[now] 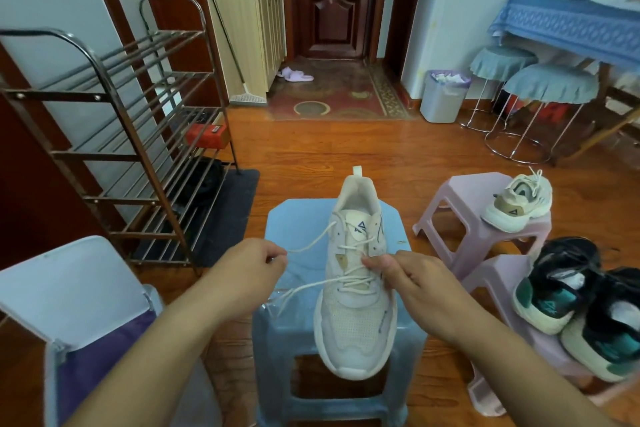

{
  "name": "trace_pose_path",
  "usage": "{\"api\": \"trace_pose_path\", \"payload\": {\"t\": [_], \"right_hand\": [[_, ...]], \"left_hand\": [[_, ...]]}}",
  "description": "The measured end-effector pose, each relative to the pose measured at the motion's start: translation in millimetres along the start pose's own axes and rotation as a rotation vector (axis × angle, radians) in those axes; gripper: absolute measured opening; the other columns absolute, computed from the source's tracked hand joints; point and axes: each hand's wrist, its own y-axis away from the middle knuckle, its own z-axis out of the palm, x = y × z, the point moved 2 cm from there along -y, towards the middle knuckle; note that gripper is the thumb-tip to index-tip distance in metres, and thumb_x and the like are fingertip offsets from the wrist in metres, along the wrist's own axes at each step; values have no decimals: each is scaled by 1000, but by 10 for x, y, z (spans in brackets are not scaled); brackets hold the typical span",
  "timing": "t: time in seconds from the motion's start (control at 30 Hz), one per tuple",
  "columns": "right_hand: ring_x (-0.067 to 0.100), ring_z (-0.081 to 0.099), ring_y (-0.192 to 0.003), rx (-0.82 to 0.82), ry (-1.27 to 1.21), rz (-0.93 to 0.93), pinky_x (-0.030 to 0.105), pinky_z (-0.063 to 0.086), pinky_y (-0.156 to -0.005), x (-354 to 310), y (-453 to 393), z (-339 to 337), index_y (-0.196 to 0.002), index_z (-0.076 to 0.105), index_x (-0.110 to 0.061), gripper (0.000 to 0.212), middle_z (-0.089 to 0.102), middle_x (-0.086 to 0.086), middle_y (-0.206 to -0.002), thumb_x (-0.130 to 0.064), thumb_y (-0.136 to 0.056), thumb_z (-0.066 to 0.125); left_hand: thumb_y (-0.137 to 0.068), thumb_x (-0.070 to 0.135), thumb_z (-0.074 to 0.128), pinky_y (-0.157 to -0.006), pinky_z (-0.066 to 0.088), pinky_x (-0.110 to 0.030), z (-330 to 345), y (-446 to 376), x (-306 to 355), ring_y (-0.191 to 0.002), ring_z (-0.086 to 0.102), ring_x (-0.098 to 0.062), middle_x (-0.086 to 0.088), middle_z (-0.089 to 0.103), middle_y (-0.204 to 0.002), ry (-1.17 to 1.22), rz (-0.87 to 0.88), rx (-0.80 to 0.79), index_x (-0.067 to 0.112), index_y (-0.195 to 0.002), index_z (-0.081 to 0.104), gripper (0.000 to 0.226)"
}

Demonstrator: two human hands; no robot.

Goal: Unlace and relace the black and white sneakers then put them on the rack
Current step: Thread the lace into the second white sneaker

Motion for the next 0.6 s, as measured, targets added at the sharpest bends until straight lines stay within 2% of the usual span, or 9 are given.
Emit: {"api": "trace_pose_path", "payload": {"t": [0.07, 0.13, 0.2, 0.3, 0.33, 0.4, 0.5, 0.57, 0.6], "right_hand": [[7, 61, -83, 2, -7, 5, 37, 51, -78, -3, 7, -3, -107, 73, -36, 80, 66, -6, -84, -88, -83, 16], [6, 62, -84, 7, -10, 8, 35, 52, -78, -15, 11, -7, -107, 73, -38, 76, 67, -7, -85, -86, -85, 18], [5, 61, -83, 87, -7, -28, 33, 52, -76, -65, 34, -2, -100, 74, -34, 67, 65, -10, -83, -80, -91, 27], [2, 58, -91, 391, -82, -83, 17, 46, -78, -173, 83, -125, -104, 74, -34, 19, 59, -18, -91, -38, -97, 57], [3, 57, -94, 454, -82, -86, 15, 44, -79, -205, 79, -204, -103, 74, -34, 16, 56, -20, -93, -26, -96, 62], [5, 52, -103, 403, 44, -105, 23, 41, -85, -259, -5, -356, -99, 76, -35, 19, 52, -20, -103, -20, -94, 66], [12, 39, -122, 154, 317, -118, 26, 30, -99, -282, -110, -264, -101, 77, -38, 17, 48, -15, -125, -25, -93, 68], [17, 37, -127, 180, 327, -179, 30, 31, -104, -229, -83, -59, -105, 77, -36, 18, 48, -7, -136, -26, -92, 70], [17, 38, -127, 223, 288, -192, 30, 31, -103, -215, -64, 17, -106, 76, -34, 18, 48, -5, -138, -25, -92, 70]], "left_hand": [[-106, 23, 48, -47, 36, -10, 0, -7, 13, -55, 52, 0, 1, 72, -103, 54, -7, 34, 23, -126, 69, 29], [-105, 19, 51, -50, 36, -10, 8, -10, 22, -53, 53, 2, 4, 71, -89, 159, 19, 88, 25, -125, 69, 28], [-101, 13, 58, -53, 40, -14, 53, -8, 71, -52, 56, 3, 3, 74, -78, 311, 34, 133, 24, -113, 70, 21], [-95, 9, 65, -57, 45, -24, 205, -12, 195, -59, 65, -8, 5, 75, -73, 409, 29, 134, 18, -86, 70, 13], [-93, 12, 68, -58, 47, -27, 262, -15, 223, -61, 65, -8, 6, 74, -71, 377, 36, 140, 20, -79, 70, 16], [-90, 21, 70, -64, 52, -29, 341, -50, 256, -64, 64, -7, 11, 71, -68, 272, 43, 172, 24, -73, 71, 17], [-86, 34, 64, -72, 57, -36, 392, -91, 278, -70, 64, -8, 15, 68, -70, 177, 48, 165, 31, -73, 67, 13], [-93, 29, 62, -63, 54, -35, 313, -92, 320, -63, 60, -6, 10, 67, -73, 165, 79, 138, 30, -78, 65, 15], [-96, 26, 61, -56, 49, -34, 170, -89, 339, -59, 57, -7, 6, 66, -73, 217, 70, 184, 28, -82, 64, 15]]}}
